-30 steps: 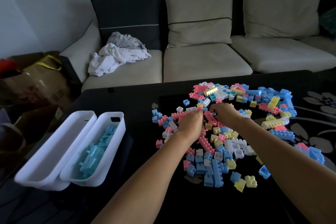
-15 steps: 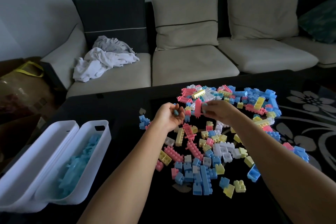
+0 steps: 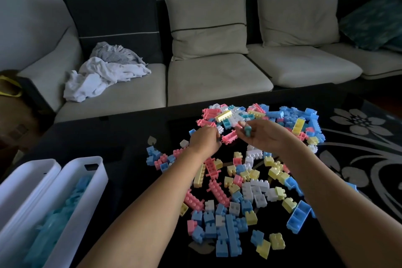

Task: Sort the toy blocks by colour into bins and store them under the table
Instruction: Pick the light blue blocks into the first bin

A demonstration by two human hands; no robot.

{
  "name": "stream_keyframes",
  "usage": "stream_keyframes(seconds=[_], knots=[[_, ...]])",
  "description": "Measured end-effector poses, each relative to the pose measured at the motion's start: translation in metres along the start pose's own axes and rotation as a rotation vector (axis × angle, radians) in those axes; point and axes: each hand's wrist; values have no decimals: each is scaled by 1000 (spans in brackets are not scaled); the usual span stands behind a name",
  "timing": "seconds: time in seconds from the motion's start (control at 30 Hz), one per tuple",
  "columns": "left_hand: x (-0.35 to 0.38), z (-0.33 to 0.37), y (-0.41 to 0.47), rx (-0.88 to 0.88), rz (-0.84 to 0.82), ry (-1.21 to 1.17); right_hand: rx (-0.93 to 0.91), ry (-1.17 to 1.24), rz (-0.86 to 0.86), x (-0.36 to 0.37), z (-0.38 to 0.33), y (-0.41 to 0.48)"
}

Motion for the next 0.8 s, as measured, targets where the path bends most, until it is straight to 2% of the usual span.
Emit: stream_keyframes(seconds=[0.27, 0.33, 0.4, 0.47, 0.53, 0.73, 0.8], knots=[[0, 10, 1, 26, -76, 168, -10, -20, 53, 6, -1, -5], [-7, 11, -9, 29, -13, 60, -25, -62, 62, 8, 2, -8], [-23, 13, -23, -21, 50, -168, -31, -105, 66, 16, 6, -12], [-46, 11, -40, -127, -11, -433, -17, -157, 43, 31, 13, -16], [-67, 4, -56, -230, -100, -592, -4, -255, -15, 48, 20, -20], [-119, -63, -123, -358, -178, -617, 4, -524, -176, 118, 62, -33], [-127, -95, -148, -396, -119, -588, 9, -592, -224, 147, 81, -39]])
Point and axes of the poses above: each hand's wrist, its own y-axis towards the middle knuckle, its own x-axis out of the palm, z = x × y, and after that the axes turned 13 degrees about -x, right-handed
